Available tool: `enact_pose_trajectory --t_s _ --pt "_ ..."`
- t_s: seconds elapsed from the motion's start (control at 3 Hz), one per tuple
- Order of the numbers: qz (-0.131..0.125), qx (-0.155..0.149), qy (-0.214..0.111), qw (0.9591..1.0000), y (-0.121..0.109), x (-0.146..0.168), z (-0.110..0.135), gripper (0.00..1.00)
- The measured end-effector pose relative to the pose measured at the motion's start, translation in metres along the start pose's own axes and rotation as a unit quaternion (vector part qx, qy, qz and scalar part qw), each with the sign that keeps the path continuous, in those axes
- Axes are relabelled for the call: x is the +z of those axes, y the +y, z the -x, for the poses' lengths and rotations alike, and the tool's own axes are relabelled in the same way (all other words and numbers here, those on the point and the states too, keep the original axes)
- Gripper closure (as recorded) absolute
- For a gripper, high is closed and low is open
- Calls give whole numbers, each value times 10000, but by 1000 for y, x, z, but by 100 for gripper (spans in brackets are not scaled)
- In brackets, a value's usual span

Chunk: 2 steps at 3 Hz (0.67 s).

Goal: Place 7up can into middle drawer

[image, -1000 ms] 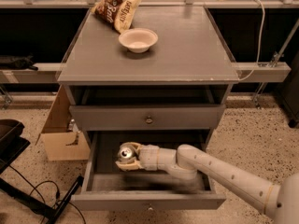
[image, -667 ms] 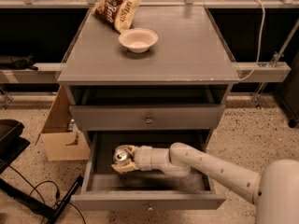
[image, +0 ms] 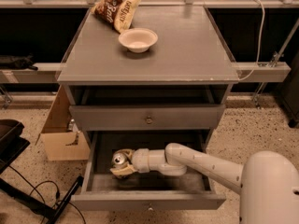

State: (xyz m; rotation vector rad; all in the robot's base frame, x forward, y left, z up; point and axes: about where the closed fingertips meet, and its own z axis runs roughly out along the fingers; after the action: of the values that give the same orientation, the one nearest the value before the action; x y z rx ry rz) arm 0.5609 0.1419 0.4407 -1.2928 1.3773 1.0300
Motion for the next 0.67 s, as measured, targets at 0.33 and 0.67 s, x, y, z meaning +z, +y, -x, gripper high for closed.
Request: enact_pose_trajectory --t_s 0.33,0.67 --pt "1 1 1 10000 0 0 0 82" --pt "1 1 1 10000 0 0 0 59"
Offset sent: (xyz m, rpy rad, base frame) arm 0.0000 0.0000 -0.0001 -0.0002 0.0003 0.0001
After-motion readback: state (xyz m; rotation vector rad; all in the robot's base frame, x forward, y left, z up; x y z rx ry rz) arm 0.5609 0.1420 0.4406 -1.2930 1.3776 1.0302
